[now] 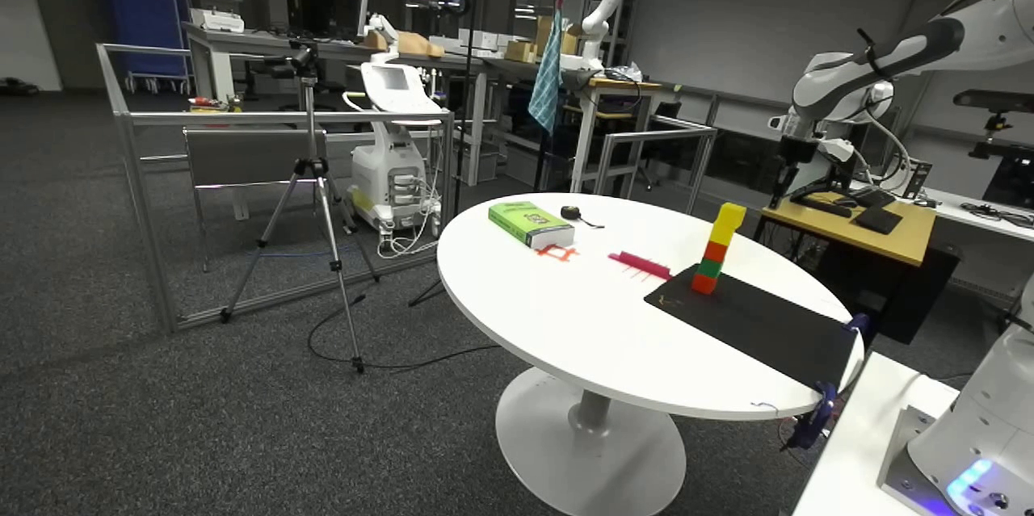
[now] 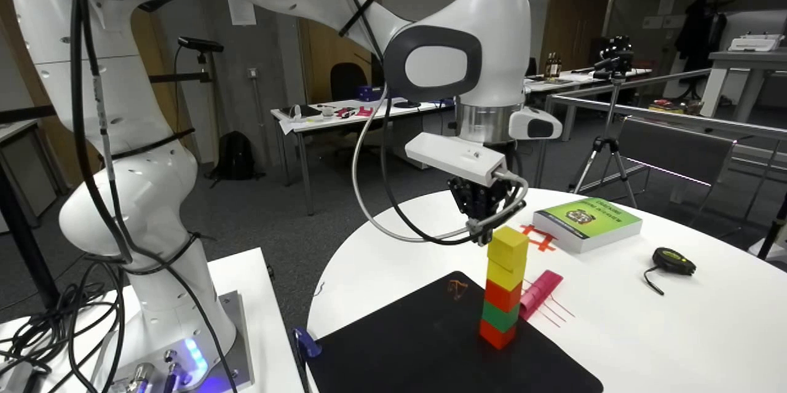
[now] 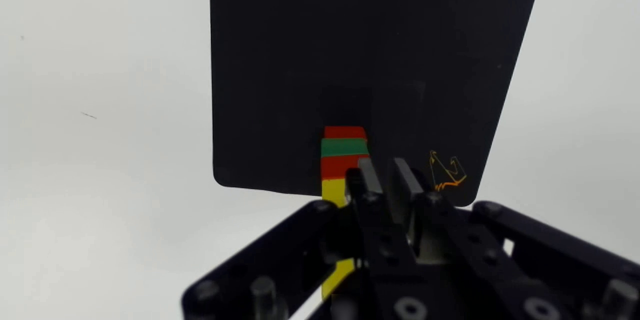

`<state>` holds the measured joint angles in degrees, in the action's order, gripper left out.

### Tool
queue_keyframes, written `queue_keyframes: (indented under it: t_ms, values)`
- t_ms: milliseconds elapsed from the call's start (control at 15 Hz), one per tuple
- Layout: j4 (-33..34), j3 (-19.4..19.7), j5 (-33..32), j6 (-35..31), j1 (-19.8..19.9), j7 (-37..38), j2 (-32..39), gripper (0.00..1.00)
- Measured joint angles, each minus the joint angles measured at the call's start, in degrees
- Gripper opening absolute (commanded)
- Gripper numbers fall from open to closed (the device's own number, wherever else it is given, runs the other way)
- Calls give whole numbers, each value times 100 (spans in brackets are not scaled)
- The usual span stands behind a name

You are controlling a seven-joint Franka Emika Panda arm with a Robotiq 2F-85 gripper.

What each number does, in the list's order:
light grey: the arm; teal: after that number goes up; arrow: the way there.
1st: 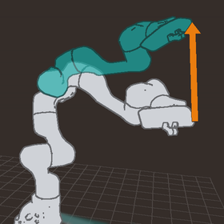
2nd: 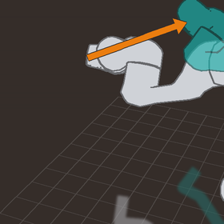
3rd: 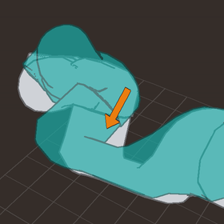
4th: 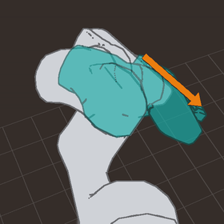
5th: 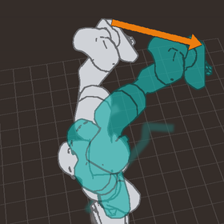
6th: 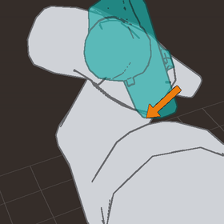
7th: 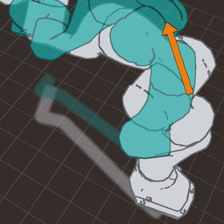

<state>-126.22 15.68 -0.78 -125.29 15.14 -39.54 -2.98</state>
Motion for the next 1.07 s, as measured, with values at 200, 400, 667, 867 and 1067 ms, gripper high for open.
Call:
queue_keyframes:
  t_ms: [200,400,667,867,1067]
  values:
    - [-1,-37,0,-215,-72,101,149,0]
    - [-1,-87,0,-342,-93,168,268,0]
    - [7,-114,-8,-404,-93,188,353,0]
    - [20,-114,-36,-425,-93,190,413,0]
    - [26,-114,-53,-425,-93,190,439,0]
